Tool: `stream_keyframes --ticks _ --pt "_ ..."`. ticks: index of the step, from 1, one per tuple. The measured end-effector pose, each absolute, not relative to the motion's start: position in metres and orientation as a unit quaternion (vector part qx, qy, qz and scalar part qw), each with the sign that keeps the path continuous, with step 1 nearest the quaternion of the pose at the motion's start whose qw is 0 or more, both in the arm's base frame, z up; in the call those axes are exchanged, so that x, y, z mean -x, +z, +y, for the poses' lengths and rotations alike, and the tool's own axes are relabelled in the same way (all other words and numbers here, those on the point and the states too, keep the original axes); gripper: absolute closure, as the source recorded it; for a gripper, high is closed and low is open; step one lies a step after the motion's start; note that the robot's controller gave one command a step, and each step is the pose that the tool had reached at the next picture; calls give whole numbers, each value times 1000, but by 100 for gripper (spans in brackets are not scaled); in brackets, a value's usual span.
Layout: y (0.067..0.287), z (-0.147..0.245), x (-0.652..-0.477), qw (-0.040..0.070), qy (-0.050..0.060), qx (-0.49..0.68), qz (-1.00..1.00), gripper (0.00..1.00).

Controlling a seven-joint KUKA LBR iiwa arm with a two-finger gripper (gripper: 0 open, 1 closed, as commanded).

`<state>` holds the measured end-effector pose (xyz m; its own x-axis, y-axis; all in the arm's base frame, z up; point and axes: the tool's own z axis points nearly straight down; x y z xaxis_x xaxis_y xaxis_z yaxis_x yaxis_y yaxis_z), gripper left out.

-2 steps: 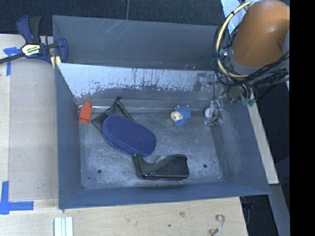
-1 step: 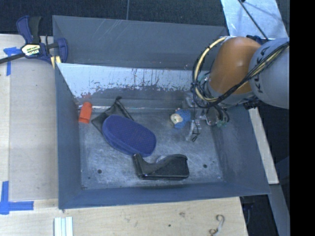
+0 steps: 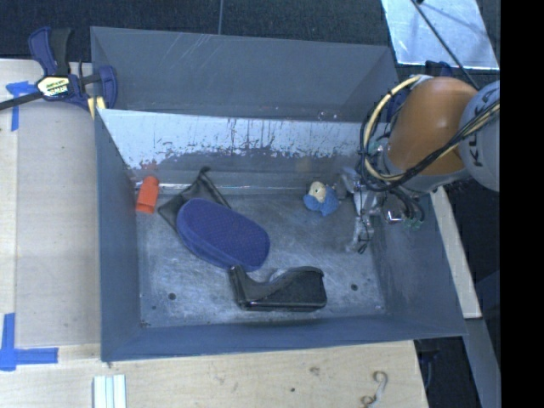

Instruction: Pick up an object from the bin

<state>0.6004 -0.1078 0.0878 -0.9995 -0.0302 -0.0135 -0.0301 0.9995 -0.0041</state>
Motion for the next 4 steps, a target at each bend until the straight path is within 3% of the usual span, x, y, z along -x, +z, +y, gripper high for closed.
stream_keyframes --ticks 1,2,3,4 --pt "70 -112 -628 0 0 4 1000 0" --pt "70 -79 -625 -2 -1 -46 999 0" --pt "71 -86 -625 0 0 132 991 0" --pt "71 -85 -625 0 0 131 991 100"
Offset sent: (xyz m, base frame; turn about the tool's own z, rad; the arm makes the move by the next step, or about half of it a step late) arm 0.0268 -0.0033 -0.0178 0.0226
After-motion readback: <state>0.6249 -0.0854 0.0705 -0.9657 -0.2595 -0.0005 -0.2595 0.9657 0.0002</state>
